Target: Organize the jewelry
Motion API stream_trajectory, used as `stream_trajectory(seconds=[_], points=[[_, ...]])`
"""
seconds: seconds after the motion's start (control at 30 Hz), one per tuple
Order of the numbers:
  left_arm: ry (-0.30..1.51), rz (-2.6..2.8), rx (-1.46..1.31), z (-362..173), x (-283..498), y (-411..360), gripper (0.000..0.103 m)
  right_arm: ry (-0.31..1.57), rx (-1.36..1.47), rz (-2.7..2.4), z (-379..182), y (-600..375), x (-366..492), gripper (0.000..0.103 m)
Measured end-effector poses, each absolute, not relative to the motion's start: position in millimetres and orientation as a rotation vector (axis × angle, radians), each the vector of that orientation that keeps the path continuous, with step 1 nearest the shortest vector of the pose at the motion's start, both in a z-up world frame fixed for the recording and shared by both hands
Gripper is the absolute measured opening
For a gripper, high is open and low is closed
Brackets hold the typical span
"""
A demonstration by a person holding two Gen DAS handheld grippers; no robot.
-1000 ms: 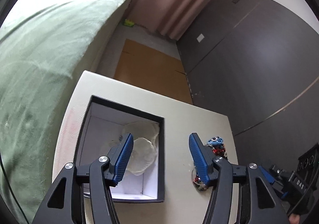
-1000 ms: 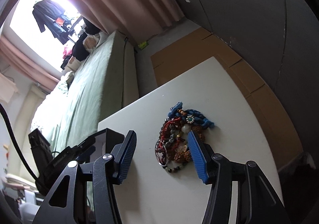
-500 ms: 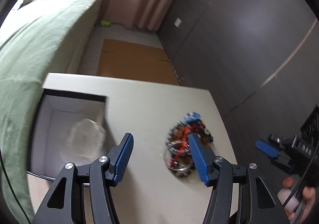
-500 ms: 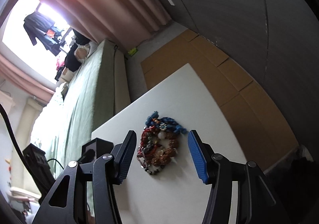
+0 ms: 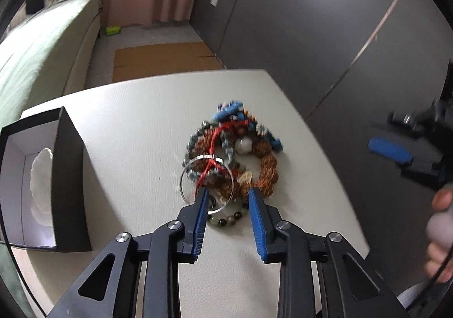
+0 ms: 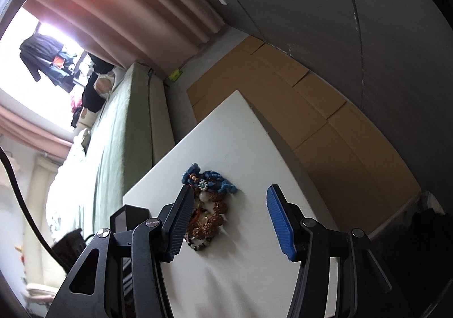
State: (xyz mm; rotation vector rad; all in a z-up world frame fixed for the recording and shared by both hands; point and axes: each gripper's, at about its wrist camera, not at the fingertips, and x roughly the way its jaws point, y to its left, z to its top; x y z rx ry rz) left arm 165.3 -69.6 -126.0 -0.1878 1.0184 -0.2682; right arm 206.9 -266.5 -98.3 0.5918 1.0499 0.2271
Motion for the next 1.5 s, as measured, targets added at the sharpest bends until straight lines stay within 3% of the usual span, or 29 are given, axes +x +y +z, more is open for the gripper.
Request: stream_trajectory(seconds=[0.27, 0.4, 0.5, 0.63, 1.23, 1.37, 1.5], points=[[1.033, -0.22, -0.059, -139.4, 164.8, -82.6, 0.03, 1.057, 0.622, 0.219, -100.0, -273.9, 207.2, 0.054], [1.026, -0.215, -0.027, -143.4, 164.9, -86.9, 0.025, 1.067, 0.608, 0.224, -101.4, -270.4, 209.6, 0.054], [1.016, -0.234, -0.017, -143.7, 163.6, -89.5, 0.01, 1.081, 0.603, 0.228, -104.2, -267.3, 210.4, 0.054], [0.991, -0.231, -0.027, -139.8, 160.7, -84.2, 0.002, 1.088, 0.592, 0.237, -106.3, -262.1, 210.6, 0.054], [0.843, -0.18, -0.274, -85.1, 155.3, -9.0, 0.002, 1.112, 0.527, 0.41, -118.3, -201.8, 220.4, 0.054], [0.815, -0.175, -0.333, -77.3, 152.6, 8.2, 0.002, 1.1, 0.554, 0.493, -121.6, -178.9, 227.4, 0.041], [0.794, -0.162, -0.358, -71.2, 149.0, 20.9, 0.002, 1.124, 0.561, 0.518, -134.0, -158.6, 236.6, 0.035]])
